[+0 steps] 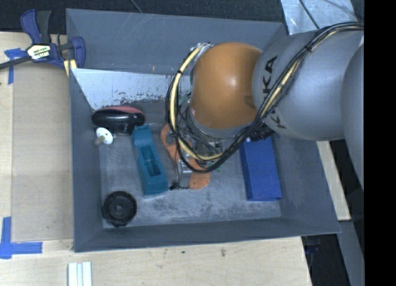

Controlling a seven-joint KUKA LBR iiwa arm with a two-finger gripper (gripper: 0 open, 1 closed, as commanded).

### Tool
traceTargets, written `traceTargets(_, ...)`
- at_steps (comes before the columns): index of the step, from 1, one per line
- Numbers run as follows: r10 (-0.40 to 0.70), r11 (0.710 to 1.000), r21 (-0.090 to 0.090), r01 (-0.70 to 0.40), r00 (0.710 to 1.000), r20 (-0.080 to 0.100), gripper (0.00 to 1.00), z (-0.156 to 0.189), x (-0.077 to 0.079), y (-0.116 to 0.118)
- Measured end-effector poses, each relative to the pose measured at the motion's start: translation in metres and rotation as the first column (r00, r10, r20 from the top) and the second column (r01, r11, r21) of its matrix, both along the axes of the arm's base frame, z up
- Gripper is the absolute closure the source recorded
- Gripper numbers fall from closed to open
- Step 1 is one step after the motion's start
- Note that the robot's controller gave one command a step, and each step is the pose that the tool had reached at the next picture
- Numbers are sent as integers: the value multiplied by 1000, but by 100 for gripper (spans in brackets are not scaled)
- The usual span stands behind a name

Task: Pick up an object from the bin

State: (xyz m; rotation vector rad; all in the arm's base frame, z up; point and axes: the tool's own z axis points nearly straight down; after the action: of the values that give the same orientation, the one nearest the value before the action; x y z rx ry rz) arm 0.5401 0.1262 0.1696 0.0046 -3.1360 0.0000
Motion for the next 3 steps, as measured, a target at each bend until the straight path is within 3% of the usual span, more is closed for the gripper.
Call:
traceTargets(1,-3,1000,1,3,1000,8,0,5,2,-1)
traceTargets(2,66,998,2,-66,998,15,0,-66,-23,58)
traceTargets(3,288,958,1,-288,958,9,0,-98,-36,111)
